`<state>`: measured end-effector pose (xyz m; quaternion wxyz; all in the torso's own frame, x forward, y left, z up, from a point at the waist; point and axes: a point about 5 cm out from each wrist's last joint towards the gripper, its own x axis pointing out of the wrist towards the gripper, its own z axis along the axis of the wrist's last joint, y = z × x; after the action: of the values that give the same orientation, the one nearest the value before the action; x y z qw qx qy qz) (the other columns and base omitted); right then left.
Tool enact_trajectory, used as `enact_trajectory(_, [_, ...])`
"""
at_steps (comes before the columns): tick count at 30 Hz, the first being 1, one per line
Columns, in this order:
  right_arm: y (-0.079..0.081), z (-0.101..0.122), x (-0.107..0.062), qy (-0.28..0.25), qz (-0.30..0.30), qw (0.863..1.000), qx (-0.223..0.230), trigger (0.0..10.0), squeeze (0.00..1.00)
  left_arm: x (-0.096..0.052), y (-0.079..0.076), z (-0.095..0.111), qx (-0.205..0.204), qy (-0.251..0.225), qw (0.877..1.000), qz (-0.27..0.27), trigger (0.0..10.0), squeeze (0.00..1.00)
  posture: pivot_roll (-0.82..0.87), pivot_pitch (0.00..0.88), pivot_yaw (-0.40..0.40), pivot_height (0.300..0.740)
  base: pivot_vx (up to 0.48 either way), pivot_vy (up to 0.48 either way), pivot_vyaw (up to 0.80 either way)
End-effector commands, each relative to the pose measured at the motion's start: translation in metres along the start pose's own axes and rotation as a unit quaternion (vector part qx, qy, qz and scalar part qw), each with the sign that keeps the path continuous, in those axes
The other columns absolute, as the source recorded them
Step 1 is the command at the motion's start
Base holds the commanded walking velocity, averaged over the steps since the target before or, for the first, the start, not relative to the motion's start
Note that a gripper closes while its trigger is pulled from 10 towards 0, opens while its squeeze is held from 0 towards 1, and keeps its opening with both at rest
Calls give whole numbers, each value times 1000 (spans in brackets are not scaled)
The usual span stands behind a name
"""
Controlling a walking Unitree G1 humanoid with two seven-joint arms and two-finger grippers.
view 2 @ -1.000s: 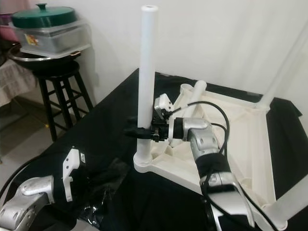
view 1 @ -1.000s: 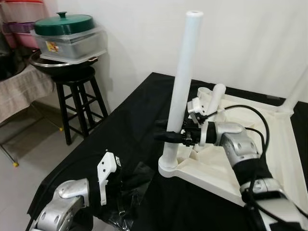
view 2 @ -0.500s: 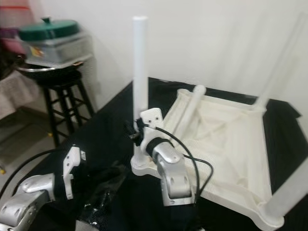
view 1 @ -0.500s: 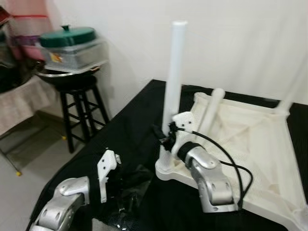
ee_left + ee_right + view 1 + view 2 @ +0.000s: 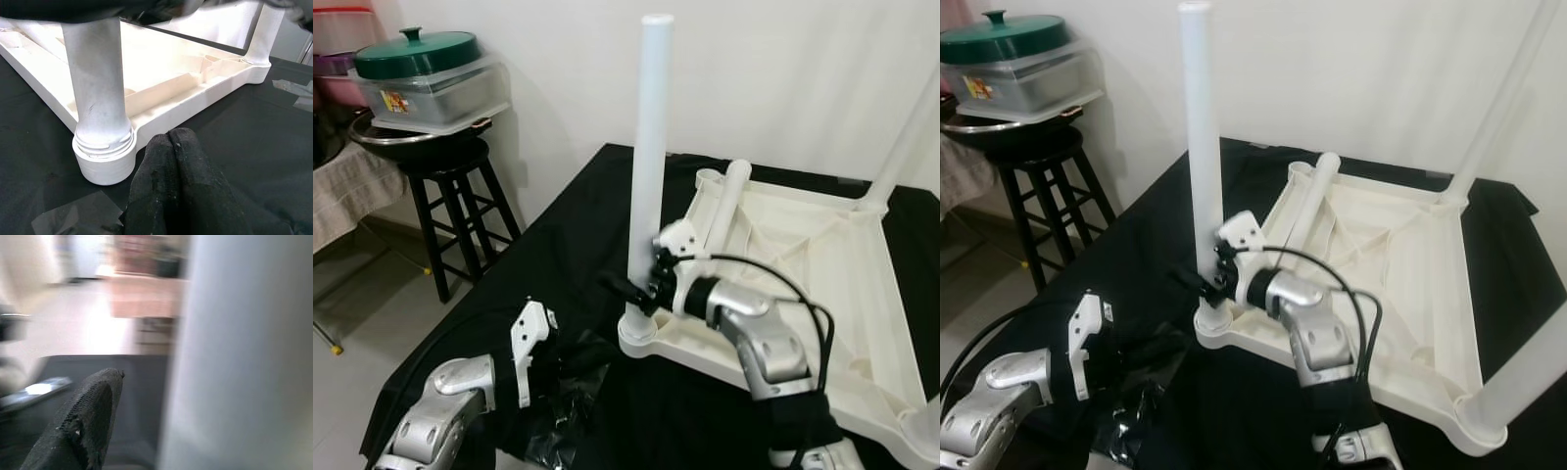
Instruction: Building children table
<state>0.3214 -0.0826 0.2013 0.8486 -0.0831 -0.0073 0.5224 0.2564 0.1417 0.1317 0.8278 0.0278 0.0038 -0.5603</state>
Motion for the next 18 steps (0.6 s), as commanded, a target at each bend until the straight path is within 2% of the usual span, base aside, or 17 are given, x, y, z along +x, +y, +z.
enact_trajectory(1, [4, -3, 3, 5, 57, 998, 1, 10000, 0, 0, 0, -1, -3, -1, 1000, -1, 10000, 0, -39, 0, -27, 740, 0, 0, 0])
enact_trajectory(3, [-10, -1, 2, 14, 111, 994, -4, 10000, 0, 2, 0, 0, -3, -2, 1000, -2, 10000, 0, -32, 0, -33, 740, 0, 0, 0])
enact_trajectory(4, [-10, -1, 2, 14, 111, 994, -4, 10000, 0, 2, 0, 0, -3, -2, 1000, -2, 10000, 0, -32, 0, -33, 740, 0, 0, 0])
enact_trajectory(5, [-18, 1, 3, 16, 115, 993, -3, 10000, 0, 3, -1, 0, -3, -3, 1000, -2, 10000, 0, -31, 0, -34, 740, 0, 0, 0])
enact_trajectory(7, [-18, 1, 3, 16, 115, 993, -3, 10000, 0, 3, -1, 0, -3, -3, 1000, -2, 10000, 0, -31, 0, -34, 740, 0, 0, 0])
enact_trajectory(8, [-25, 4, 3, 17, 121, 993, 1, 10000, 0, 3, -1, 0, -3, -3, 1000, -3, 10000, 0, -27, 0, -37, 740, 0, 0, 0])
enact_trajectory(9, [-32, 6, 3, 20, 135, 991, 12, 7529, 0, 4, -2, 0, -2, -3, 1000, -4, 10000, 0, -20, 0, -44, 740, 0, 0, 0])
enact_trajectory(12, [-38, 8, 0, 22, 157, 987, 25, 7529, 0, 4, -3, 0, -2, -4, 1000, -4, 10000, 0, -20, 0, -45, 740, 0, 0, 0])
enact_trajectory(13, [-40, 7, -1, 23, 161, 986, 31, 0, 0, 4, -4, 0, -3, -5, 1000, -4, 10000, 0, -15, 0, -47, 740, 0, 0, 0])
enact_trajectory(18, [-41, -3, -6, 26, 176, 983, 43, 0, 0, 3, -5, 0, -4, -6, 1000, -5, 10000, 0, -17, 0, -44, 740, 0, 0, 0])
